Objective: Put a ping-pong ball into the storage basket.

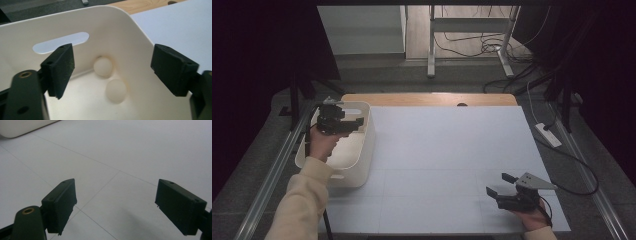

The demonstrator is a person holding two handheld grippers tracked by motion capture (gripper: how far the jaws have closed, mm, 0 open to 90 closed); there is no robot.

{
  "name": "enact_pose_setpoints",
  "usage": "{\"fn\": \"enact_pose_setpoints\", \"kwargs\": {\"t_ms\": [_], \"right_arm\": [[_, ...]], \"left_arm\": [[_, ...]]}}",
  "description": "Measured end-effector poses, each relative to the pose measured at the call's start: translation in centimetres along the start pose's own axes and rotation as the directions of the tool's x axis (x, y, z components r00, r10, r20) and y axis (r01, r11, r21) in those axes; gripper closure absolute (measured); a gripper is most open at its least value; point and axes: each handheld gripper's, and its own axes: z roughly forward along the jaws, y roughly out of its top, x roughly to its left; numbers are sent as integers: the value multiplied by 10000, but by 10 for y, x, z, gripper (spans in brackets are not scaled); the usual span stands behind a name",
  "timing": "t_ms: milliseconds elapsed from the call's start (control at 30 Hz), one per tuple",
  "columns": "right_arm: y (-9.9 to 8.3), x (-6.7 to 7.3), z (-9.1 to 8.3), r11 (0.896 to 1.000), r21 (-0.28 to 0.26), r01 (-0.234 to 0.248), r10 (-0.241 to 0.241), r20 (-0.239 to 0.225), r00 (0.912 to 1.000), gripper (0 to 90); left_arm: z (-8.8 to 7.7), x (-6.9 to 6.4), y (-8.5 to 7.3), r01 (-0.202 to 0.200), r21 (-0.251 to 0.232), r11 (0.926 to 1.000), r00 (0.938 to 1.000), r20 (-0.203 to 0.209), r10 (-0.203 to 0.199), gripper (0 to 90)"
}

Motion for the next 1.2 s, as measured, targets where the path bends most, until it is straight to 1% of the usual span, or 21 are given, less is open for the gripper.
{"fn": "enact_pose_setpoints", "kwargs": {"t_ms": [100, 133, 200, 267, 433, 500, 567, 600, 633, 667, 733, 867, 1067, 1200], "right_arm": [[0, 0, 0, 10000, 0, -4, 4, 2, 10000, 170], [0, 0, 0, 10000, 19, 3, -3, 21, 10000, 170], [-1, -1, 0, 10000, -3, -20, 20, 37, 10000, 170], [-1, -1, -1, 10000, 1, -61, 61, 46, 10000, 170], [-1, -1, -3, 9999, -63, -109, 110, 39, 9999, 170], [-1, -1, -4, 9999, -41, -94, 94, 47, 9999, 169], [-2, 0, -4, 9999, -63, -94, 95, 38, 9999, 170], [-2, 0, -5, 9999, -67, -86, 86, 73, 9999, 169], [-2, 0, -5, 9999, -70, -94, 95, 83, 9999, 169], [-2, -1, -5, 9999, -93, -91, 92, 82, 9999, 170], [-2, -1, -5, 9999, -88, -111, 112, 85, 9999, 169], [-2, 0, -6, 9999, -70, -101, 102, 97, 9999, 170], [-2, 0, -5, 9999, -66, -101, 102, 50, 9999, 169], [-2, 0, -5, 9999, -50, -96, 97, 29, 9999, 170]], "left_arm": [[-5, -3, 1, 79, -264, 9996, 9996, 263, -72, 164], [-7, -4, 1, 86, -382, 9992, 9990, 432, -70, 162], [-10, -7, 2, 37, -504, 9987, 9981, 616, -6, 157], [-14, -10, 2, -28, -608, 9981, 9962, 864, 81, 155], [-24, -19, 2, -246, -964, 9950, 9912, 1273, 368, 150], [-26, -24, 2, -383, -1093, 9933, 9890, 1382, 534, 154], [-27, -26, 2, -421, -1132, 9927, 9878, 1440, 584, 154], [-29, -30, 1, -508, -1216, 9913, 9846, 1600, 701, 153], [-29, -33, 1, -579, -1224, 9908, 9828, 1672, 781, 153], [-29, -33, 1, -579, -1224, 9908, 9828, 1672, 781, 153], [-30, -37, 0, -700, -1268, 9895, 9798, 1777, 921, 152], [-33, -43, -2, -799, -1401, 9869, 9733, 2026, 1076, 152], [-41, -52, -4, -947, -1695, 9810, 9618, 2388, 1341, 154], [-47, -57, -7, -956, -1846, 9782, 9520, 2702, 1440, 154]]}}
